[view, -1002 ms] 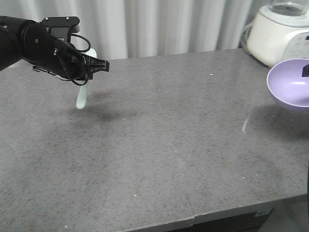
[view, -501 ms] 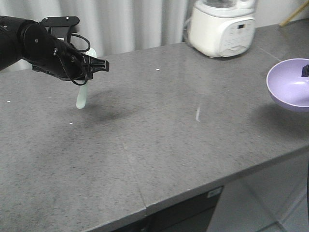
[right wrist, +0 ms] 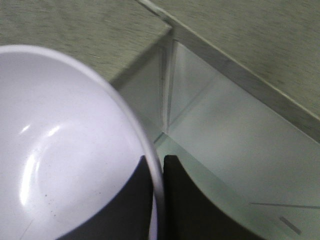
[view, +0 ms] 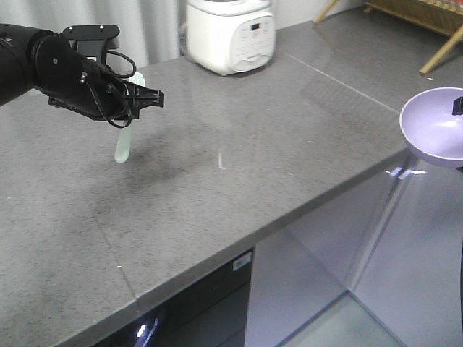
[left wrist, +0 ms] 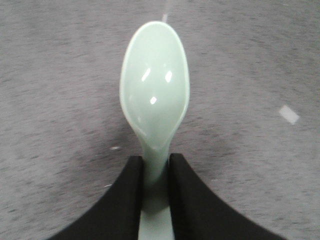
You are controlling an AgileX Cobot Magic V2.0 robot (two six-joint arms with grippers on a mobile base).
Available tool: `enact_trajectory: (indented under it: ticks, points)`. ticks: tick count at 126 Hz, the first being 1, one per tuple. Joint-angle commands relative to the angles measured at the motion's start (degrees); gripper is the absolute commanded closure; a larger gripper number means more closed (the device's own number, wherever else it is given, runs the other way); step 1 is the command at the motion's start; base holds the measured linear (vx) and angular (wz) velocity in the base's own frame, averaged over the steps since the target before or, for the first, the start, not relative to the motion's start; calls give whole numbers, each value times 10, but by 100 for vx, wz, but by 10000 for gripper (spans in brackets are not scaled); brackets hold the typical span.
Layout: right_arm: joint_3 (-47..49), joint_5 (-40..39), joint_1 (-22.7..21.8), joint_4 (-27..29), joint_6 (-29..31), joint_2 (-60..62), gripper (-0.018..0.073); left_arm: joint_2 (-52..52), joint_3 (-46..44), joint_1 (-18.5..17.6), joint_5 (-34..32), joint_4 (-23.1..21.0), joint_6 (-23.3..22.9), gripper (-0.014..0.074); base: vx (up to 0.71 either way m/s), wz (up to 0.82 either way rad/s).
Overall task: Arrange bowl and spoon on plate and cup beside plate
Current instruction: 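Drive the base toward the counter with the blue plate, holding both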
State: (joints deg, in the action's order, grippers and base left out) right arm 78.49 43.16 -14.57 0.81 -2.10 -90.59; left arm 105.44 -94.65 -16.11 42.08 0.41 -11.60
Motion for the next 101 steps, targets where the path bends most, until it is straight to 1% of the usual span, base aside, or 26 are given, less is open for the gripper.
enact_trajectory:
  ticks: [1,101]
  points:
    - [16,-32,-2,-3,5,25,566,-30,-19,-1,-36,-4,-1,603,-6,-44]
    - [16,-30,-2,-3,5,25,566,-30,-19,-1,-34,-4,-1,603,-3,-49]
